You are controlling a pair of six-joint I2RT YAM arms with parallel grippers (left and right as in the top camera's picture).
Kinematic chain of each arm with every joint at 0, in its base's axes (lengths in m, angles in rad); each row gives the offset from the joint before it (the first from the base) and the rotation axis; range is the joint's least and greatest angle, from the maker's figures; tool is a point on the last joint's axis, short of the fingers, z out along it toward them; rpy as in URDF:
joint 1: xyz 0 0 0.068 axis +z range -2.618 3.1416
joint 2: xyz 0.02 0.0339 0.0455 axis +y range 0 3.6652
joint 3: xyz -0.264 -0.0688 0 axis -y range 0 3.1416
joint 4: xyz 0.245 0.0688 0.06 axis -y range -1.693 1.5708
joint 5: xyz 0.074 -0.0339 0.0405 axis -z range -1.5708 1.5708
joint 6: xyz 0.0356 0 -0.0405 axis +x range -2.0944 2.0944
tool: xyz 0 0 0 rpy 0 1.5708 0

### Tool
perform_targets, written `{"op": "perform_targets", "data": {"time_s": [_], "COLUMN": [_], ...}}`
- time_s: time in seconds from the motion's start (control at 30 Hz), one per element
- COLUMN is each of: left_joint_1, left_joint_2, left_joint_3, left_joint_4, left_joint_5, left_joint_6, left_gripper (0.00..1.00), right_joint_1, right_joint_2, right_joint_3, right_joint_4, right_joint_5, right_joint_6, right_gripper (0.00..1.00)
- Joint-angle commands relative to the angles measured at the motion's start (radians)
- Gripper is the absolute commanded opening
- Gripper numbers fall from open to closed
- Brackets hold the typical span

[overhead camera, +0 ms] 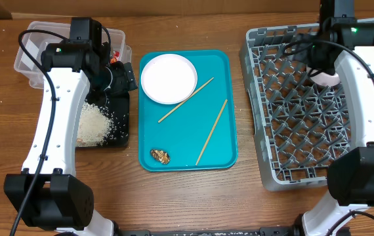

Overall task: Sort waste into correct bins and load items into the dishwasher
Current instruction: 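Reach the right gripper to the white plate and grasp its edge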

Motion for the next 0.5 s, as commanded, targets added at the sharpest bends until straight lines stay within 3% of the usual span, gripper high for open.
{"op": "perform_targets", "data": {"time_s": [0.0, 0.33, 0.47], "left_joint_1": [-0.002, -0.001, -0.001], "left_joint_2": [-0.016, -0.016, -0.016], "left_joint_3": [0.019, 0.019, 0.019], "left_joint_4": [-0.001, -0.112, -0.151], "left_joint_5": [0.001, -0.18, -0.223], "left_joint_6": [0.002, -0.029, -0.044], "left_gripper": [0.87, 0.87, 0.87], "right_joint_1": [0.055, 0.322, 0.397], "right_joint_2": [-0.013, 0.072, 0.157], "right_joint_3": [-0.002, -0.02, -0.02], "right_joint_4": [0.012, 0.152, 0.251], "right_joint_5": [-0.279, -0.259, -0.254], "right_joint_6": [-0.035, 0.021, 0.022], "right_gripper": [0.79, 0.78, 0.69]}}
